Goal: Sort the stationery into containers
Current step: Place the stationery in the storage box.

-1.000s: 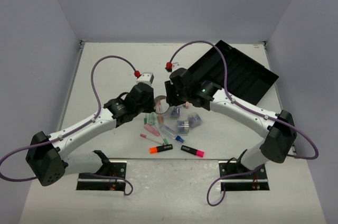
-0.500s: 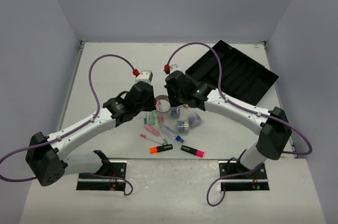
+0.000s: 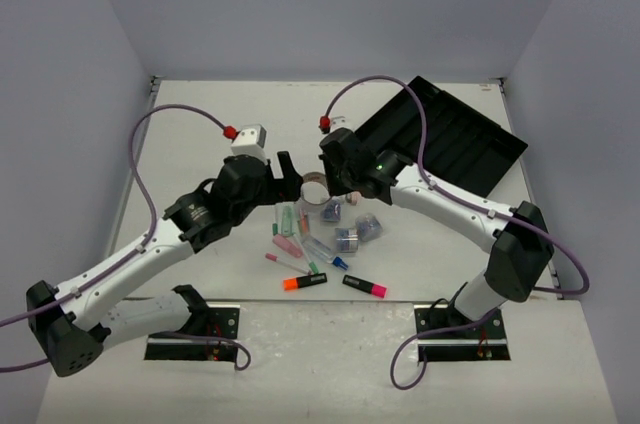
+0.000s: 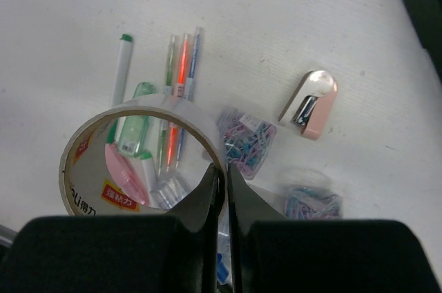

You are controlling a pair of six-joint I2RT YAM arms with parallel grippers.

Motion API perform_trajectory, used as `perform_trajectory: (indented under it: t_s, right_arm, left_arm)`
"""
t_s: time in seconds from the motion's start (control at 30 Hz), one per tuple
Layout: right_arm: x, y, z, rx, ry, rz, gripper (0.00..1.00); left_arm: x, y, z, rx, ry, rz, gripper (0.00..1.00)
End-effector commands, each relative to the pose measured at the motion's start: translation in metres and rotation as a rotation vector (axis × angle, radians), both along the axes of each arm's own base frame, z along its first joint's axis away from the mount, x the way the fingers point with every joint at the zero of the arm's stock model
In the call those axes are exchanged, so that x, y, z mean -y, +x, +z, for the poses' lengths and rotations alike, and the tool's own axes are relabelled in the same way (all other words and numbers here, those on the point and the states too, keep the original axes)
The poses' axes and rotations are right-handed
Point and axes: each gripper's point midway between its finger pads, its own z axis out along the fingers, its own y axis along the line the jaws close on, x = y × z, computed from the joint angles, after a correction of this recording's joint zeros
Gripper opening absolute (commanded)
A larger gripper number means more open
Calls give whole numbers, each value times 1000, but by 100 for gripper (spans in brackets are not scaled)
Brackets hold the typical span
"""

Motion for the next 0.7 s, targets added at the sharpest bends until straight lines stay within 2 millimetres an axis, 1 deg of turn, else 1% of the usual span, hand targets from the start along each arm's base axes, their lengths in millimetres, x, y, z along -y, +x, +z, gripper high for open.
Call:
perform_trajectory:
  t_s: [0.0, 0.03, 0.1, 0.17, 0.2, 0.23, 0.27, 0.3, 0.37, 0.4, 0.43, 0.47, 0.53, 0.6, 0.67]
  right_arm:
    - [33, 26, 9, 44, 5, -99, 0]
    - [48, 36, 14, 51, 14, -136, 0]
    - [68, 45, 20, 59, 24, -170, 0]
    - [98, 66, 26, 74, 25, -247, 0]
    - [102, 71, 30, 82, 28, -260, 0]
    - [111, 82, 37, 89, 42, -285, 0]
    - [125, 96, 43, 97, 57, -320, 0]
    - [132, 107, 46, 98, 68, -343, 0]
    - [145, 129, 49, 97, 86, -384, 0]
    - [151, 135, 50, 96, 92, -399, 0]
    - [154, 145, 50, 97, 92, -411, 0]
    - [156, 161, 49, 100, 88, -424, 0]
    - [160, 178, 45, 98, 78, -441, 0]
    - [165, 196, 38, 88, 52, -458, 0]
    - [168, 211, 43, 110, 42, -477, 0]
  left_arm:
    - [-39, 0, 55, 124, -14, 144, 99]
    - [-44, -3, 59, 136, 18, 133, 100]
    - [-54, -11, 64, 133, 89, 99, 100]
    - [-71, -18, 63, 116, 158, 123, 100]
    - [-79, -20, 63, 112, 183, 141, 100]
    - [-92, -24, 62, 114, 218, 171, 100]
    - [-106, -29, 62, 118, 253, 201, 100]
    - [-111, -31, 59, 117, 272, 205, 100]
    - [-119, -35, 55, 139, 292, 204, 100]
    - [-122, -37, 56, 155, 288, 199, 100]
    - [-123, -39, 53, 161, 282, 189, 100]
    - [-124, -42, 43, 158, 285, 183, 100]
    - [-127, -44, 34, 155, 277, 193, 100]
    - [-129, -45, 33, 170, 228, 221, 100]
    - [-129, -46, 32, 182, 215, 219, 100]
